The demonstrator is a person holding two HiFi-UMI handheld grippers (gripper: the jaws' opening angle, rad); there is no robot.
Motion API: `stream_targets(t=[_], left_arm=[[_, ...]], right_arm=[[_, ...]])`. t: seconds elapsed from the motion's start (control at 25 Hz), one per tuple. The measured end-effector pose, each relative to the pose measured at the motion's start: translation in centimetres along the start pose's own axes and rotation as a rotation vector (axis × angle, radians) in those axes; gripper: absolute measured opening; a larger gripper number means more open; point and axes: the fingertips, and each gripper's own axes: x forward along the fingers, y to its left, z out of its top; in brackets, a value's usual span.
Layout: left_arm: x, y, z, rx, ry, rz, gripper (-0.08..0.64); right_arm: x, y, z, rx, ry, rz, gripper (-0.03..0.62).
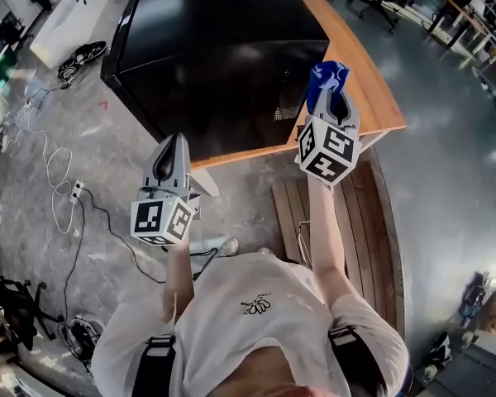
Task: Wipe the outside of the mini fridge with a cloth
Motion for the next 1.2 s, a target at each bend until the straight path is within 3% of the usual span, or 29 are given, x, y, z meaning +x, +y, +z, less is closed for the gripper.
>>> stream_targets(t=[0.24,0.44,0.6,0.88,1.04,1.2], left_arm=[[-0.4,1.0,0.0,0.006,0.005,0.023,0.005],[-1.3,2.3,0.5,0.019,-0.008,0.05,0.005],[-2.5,3.7,0.9,0.021,-0.021,0.07,0.005],[-5.7,8.6,0.9,0.014,-0.012,0.151,0.005],[-7.5,11.6,1.4,0.017,-0.016,0.205,0.005],[-9.0,13.6,1.4,0.025,-0.003,0.236,0.005]], right_arm=[[-1.8,-0.5,0.5,0.033,-0.016,0.0,0.061],[-5.0,3.7,0.7,0.083,-0.032,0.117,0.061],[-6.8,9.8,0.6,0.124,-0.039,0.271,0.061],[-9.4,25.7,-2.1,0.124,0.014,0.56,0.061],[-10.0,32.7,-3.8,0.112,0.02,0.649,0.061],[-9.9,36.8,-5.3,0.062,0.026,0.682,0.061]])
